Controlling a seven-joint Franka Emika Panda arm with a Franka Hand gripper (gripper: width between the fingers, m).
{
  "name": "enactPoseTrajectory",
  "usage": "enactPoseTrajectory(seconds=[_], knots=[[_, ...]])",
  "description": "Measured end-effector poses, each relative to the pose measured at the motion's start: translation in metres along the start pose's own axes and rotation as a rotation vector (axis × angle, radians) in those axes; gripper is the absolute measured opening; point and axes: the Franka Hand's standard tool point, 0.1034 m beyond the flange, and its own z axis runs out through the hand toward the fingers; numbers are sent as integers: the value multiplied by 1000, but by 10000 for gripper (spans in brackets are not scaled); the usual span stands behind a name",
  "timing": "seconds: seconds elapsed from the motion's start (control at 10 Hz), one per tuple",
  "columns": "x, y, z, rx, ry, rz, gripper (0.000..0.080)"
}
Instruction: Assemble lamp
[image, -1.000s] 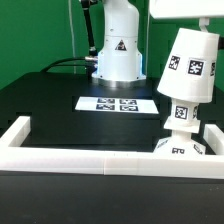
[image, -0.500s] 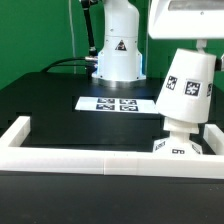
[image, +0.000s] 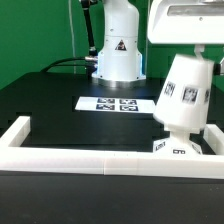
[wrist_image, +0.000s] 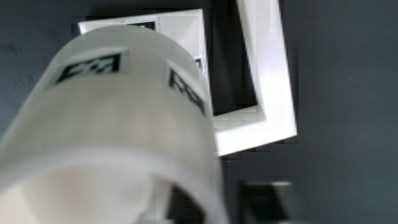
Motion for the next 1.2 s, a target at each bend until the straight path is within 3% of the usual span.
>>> enactPoseTrajectory(seconds=[0.1,0.2,0.3,0.4,0.5,0.6,0.8,0.9,1.2], knots=[[0,-1,0,0,1,-1,292],[0,-1,-1,0,0,0,292],[0,-1,-1,0,0,-1,494],[1,-2,-2,0,0,0,621],[1,-4,-3,-3,-1,-1,621],[1,-8,-6,-20,-3,-8,688],[-1,-23,-13,-73,6,-63,696],[-5,-32,-15,-88,6,-84,698],[-19,-56,-10,-83,25,-38,698]])
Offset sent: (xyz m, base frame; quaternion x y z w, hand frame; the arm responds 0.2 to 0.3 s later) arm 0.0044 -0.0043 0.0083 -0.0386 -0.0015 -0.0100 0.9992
